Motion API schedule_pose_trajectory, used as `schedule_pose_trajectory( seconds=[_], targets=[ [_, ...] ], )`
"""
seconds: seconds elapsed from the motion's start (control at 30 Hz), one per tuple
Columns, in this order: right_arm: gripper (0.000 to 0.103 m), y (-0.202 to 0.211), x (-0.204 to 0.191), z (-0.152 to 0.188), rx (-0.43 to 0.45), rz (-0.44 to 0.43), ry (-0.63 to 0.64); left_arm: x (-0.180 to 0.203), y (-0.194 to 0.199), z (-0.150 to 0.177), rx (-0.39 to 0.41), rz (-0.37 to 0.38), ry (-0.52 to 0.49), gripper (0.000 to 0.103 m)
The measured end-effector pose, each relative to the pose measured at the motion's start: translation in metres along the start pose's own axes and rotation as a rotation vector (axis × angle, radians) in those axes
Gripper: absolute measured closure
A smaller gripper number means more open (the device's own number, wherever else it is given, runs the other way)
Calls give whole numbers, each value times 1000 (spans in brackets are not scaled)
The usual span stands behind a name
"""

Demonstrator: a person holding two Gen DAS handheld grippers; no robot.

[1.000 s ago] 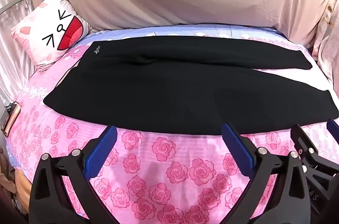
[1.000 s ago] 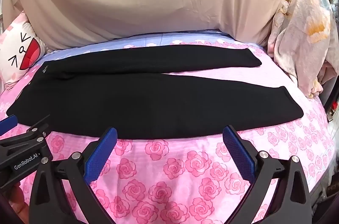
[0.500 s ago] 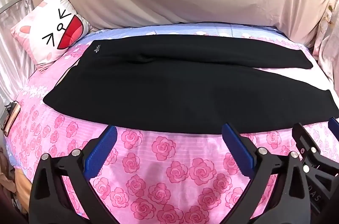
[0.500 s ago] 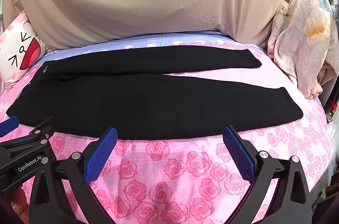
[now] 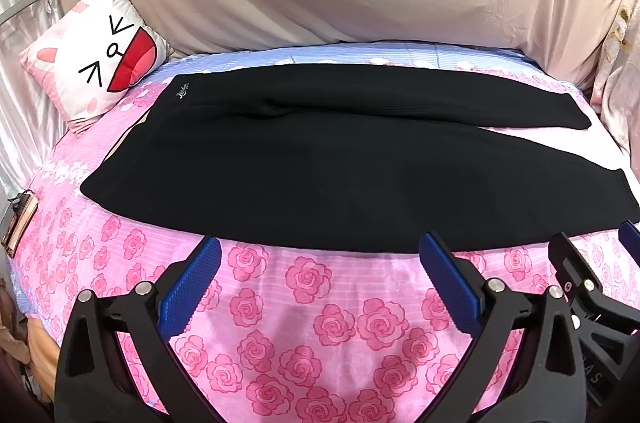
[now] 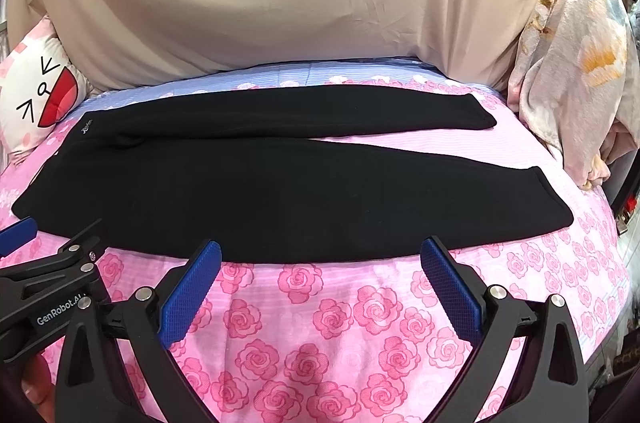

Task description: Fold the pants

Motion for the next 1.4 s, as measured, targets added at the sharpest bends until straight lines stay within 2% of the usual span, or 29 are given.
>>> schedule_pose_trajectory(
  seconds=[1.4],
  targets=[
    [5, -4, -2, 3, -9, 0, -1, -2, -4, 4, -13, -3, 1, 6]
  ],
)
Point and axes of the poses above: each gripper's, at about its wrist camera, not at the fingertips, and y roughly against the way its jaws point, x to its right, z to its underside, the point moved 9 cm from there along -y, roughly the way its jaws point, and after that the axes turned 11 degrees about x, right-handed, at the moved point
